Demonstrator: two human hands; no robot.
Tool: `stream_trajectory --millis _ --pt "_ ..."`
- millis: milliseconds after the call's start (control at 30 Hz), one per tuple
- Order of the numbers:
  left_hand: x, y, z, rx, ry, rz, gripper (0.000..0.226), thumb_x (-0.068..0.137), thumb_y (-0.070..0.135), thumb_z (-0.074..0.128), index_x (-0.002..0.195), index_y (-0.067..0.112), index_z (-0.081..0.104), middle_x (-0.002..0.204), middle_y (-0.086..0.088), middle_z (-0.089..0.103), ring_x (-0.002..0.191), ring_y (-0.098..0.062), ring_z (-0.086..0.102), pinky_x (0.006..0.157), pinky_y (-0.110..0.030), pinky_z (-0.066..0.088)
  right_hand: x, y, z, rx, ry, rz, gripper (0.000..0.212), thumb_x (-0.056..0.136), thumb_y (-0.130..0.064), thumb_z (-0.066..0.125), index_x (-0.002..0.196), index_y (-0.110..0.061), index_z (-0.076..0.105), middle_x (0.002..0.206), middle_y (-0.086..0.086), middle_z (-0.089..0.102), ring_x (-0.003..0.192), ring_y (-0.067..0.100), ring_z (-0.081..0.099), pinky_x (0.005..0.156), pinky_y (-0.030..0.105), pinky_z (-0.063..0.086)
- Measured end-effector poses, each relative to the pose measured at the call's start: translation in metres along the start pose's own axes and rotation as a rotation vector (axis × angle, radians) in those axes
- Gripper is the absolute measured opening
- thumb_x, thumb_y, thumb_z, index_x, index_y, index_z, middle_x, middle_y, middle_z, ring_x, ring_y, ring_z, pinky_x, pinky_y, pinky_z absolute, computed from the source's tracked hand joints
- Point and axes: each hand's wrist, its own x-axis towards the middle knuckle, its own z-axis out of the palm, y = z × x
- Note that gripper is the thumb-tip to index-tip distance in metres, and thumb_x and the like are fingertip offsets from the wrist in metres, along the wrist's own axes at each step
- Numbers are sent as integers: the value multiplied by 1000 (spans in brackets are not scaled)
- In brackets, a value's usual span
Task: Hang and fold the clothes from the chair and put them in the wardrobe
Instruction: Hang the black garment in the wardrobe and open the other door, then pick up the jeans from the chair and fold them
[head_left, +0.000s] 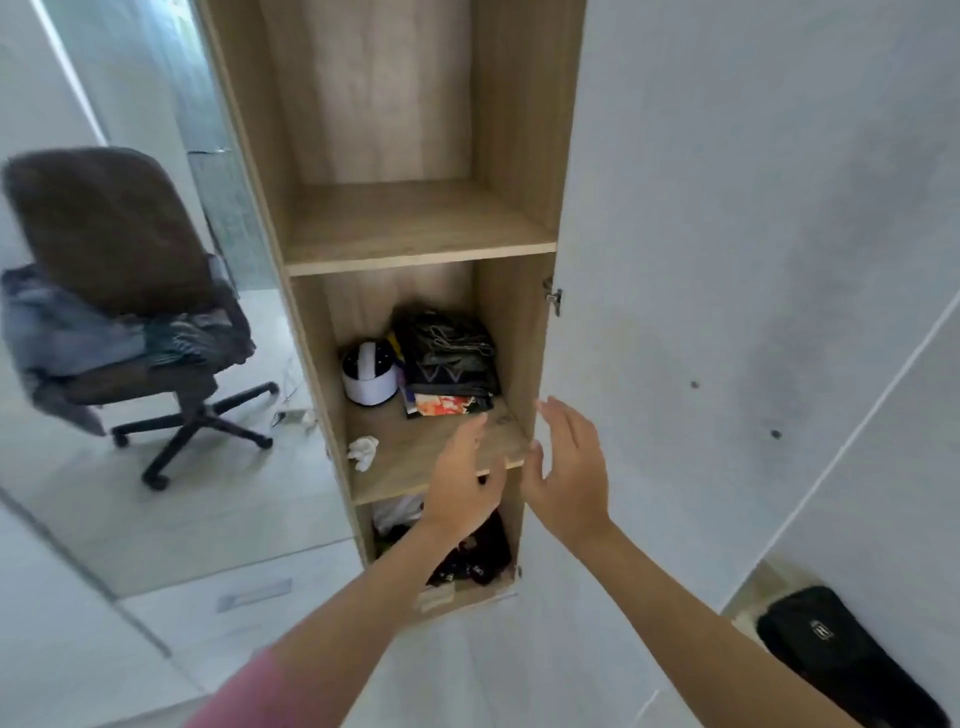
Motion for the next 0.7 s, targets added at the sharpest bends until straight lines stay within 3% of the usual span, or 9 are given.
stream_trajectory --millis 167,400,567,700 --pt "-89 -56 -146 152 206 -232 42 87 19 62 126 12 50 121 2 57 107 -14 58 94 -31 49 -35 -121 82 215 -265 -179 39 82 -5 52 121 -6 58 118 9 62 111 26 55 94 42 48" --pt "-274 -69 -330 331 590 -569 45 88 23 62 129 16 47 123 1 56 106 -13 57 89 -24 46 -140 -327 143 517 -636 -391 41 83 -9 53 123 -8 57 117 9 63 109 29 56 90 41 51" --pt "-411 -51 -419 503 824 -786 44 89 25 60 129 15 47 123 1 54 105 -10 54 88 -22 42 -237 -456 156 680 -893 -561 44 88 -11 55 132 -13 52 124 4 60 115 23 53 94 34 48" --pt "-517 -35 -465 572 1025 -957 42 89 25 59 128 13 46 122 -1 54 105 -14 56 83 -24 42 -320 -548 159 767 -1119 -809 48 89 -13 53 136 -9 47 131 8 56 121 27 50 100 39 44"
